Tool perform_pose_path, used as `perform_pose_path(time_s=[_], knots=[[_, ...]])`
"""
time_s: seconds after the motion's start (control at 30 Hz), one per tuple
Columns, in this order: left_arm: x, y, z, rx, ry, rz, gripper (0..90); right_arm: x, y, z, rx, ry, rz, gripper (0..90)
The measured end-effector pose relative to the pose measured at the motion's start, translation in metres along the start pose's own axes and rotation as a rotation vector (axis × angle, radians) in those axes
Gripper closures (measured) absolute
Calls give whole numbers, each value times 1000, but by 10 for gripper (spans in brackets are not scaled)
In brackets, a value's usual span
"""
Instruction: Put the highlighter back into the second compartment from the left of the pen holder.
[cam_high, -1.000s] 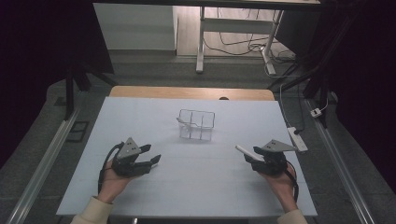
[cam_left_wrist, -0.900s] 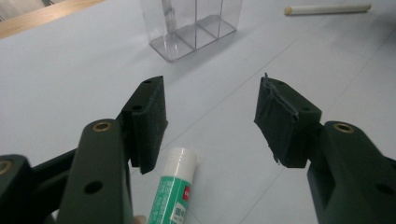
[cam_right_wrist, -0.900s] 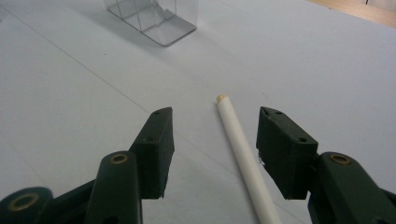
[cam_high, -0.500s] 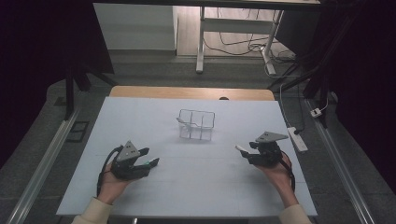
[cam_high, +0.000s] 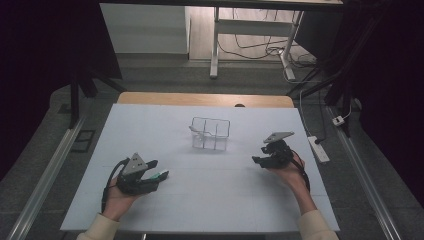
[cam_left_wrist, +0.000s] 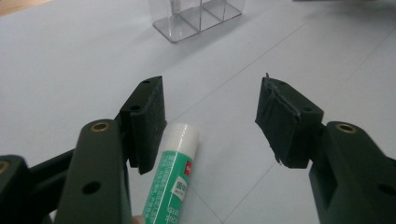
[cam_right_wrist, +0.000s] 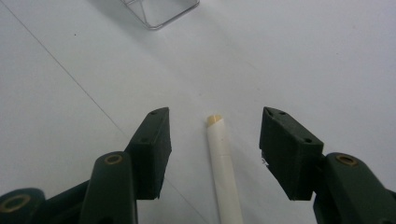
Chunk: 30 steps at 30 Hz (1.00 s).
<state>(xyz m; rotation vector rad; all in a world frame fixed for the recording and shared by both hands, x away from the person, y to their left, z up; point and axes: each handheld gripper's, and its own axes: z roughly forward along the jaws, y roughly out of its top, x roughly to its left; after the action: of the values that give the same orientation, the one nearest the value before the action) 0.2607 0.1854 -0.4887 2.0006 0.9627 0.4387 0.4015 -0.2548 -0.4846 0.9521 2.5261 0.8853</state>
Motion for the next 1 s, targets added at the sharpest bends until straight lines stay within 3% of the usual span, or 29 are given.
perform_pose_path(time_s=[0.4,0.7,1.0], knots=[[-1,2,5,7,-1,5,412,-9,-4,13,106,-40,1,442],[-4,4,10,15,-8,18,404,-12,-8,19,144,-33,-10,538],[-4,4,11,14,-5,16,389,-13,-8,20,139,-2,10,623]])
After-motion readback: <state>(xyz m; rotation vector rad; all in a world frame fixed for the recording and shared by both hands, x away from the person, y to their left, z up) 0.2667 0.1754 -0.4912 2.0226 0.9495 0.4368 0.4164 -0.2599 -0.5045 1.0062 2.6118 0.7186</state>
